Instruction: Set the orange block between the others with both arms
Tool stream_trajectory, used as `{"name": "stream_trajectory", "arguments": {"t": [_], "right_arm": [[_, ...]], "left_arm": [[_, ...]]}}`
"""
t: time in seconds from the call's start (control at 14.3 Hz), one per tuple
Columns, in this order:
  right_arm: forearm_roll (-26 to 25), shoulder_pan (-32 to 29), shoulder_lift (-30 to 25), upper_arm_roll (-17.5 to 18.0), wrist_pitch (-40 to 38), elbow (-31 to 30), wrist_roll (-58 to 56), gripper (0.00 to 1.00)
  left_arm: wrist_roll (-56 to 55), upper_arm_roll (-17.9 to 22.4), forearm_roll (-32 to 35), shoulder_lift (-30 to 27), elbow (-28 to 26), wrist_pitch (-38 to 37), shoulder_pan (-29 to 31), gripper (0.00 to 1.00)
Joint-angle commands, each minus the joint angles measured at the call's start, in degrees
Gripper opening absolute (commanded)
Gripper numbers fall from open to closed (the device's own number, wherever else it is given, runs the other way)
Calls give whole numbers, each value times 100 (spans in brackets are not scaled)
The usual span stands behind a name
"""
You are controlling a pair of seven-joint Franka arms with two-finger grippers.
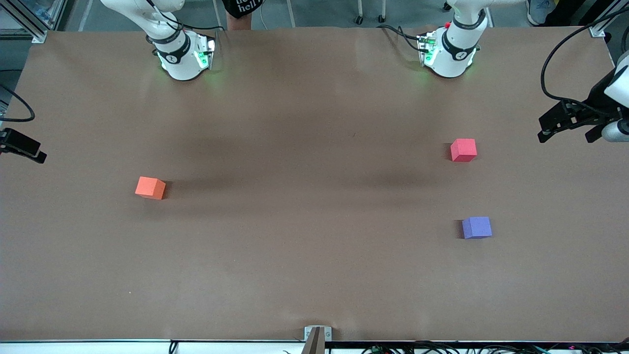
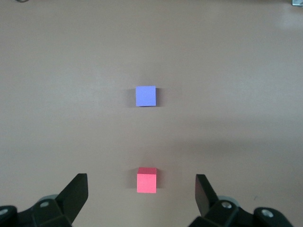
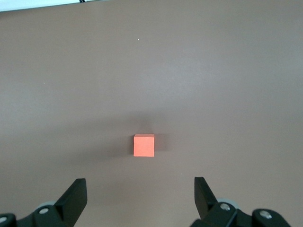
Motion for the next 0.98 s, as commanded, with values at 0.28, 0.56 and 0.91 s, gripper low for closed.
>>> {"name": "stream_trajectory", "arguments": {"t": [0.28, 0.56, 0.91], "right_arm": [[-89, -30, -232, 43, 109, -422, -40, 100], [-89, -118, -206, 42, 389, -868, -49, 100], [-89, -100, -127, 43, 610, -1529, -58, 100]], "left_arm": [[-169, -26, 42, -131, -97, 17, 16, 100], [-160, -26, -115, -140, -106, 17, 25, 100], [-160, -17, -169, -140, -106, 17, 25, 100]]}}
